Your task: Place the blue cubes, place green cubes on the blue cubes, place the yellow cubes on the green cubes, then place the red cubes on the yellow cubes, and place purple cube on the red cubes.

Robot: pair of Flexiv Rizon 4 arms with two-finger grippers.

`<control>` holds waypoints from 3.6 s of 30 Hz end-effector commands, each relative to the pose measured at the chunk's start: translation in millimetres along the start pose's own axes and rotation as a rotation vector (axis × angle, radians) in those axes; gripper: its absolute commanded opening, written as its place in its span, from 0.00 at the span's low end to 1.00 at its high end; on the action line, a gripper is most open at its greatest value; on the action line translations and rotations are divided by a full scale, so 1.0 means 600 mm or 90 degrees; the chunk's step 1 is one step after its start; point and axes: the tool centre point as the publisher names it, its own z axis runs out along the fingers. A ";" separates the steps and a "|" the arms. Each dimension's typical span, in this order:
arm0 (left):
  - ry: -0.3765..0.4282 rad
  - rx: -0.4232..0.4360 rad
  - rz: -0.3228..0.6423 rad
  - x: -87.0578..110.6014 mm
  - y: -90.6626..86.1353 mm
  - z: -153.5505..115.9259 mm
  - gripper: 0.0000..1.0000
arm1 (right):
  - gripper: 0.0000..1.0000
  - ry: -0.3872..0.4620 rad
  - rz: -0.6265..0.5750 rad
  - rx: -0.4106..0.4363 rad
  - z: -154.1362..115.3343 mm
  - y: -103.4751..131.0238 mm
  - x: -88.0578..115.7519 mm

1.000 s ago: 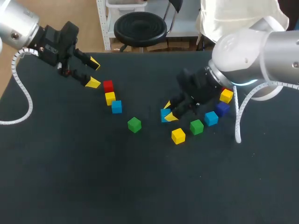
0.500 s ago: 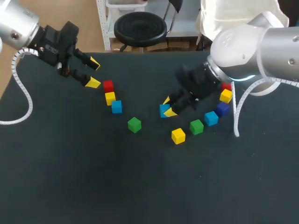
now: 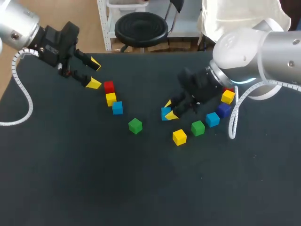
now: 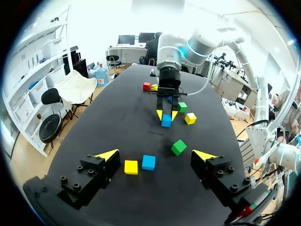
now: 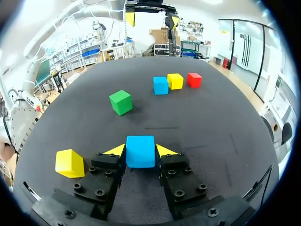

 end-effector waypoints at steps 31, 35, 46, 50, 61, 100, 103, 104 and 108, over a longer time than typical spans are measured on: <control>-0.002 -0.001 0.001 0.002 -0.001 0.000 1.00 | 0.00 -0.001 -0.015 -0.017 0.003 -0.018 0.002; -0.002 -0.001 0.001 0.002 -0.001 0.000 1.00 | 0.00 -0.001 -0.016 -0.022 0.005 -0.020 0.003; -0.002 -0.001 0.001 0.002 -0.001 0.000 1.00 | 0.00 -0.001 -0.024 -0.032 0.004 -0.026 0.003; -0.002 -0.001 0.001 0.002 -0.001 0.000 1.00 | 0.00 -0.006 -0.033 -0.019 -0.005 -0.022 -0.002; -0.002 -0.001 0.001 0.002 -0.001 0.000 1.00 | 0.00 -0.002 -0.031 -0.015 -0.006 0.003 -0.001; -0.002 -0.001 0.001 0.002 -0.001 0.000 1.00 | 0.00 0.010 -0.040 0.006 0.006 -0.019 0.000; -0.002 -0.001 0.001 0.002 -0.001 0.000 1.00 | 0.45 0.007 -0.036 0.004 0.006 -0.019 0.001; -0.002 -0.001 0.001 0.002 -0.001 0.000 1.00 | 0.59 0.006 -0.034 0.004 0.007 -0.019 0.001; -0.002 -0.001 0.001 0.002 -0.001 0.000 1.00 | 1.00 0.002 -0.030 0.005 0.005 -0.019 0.002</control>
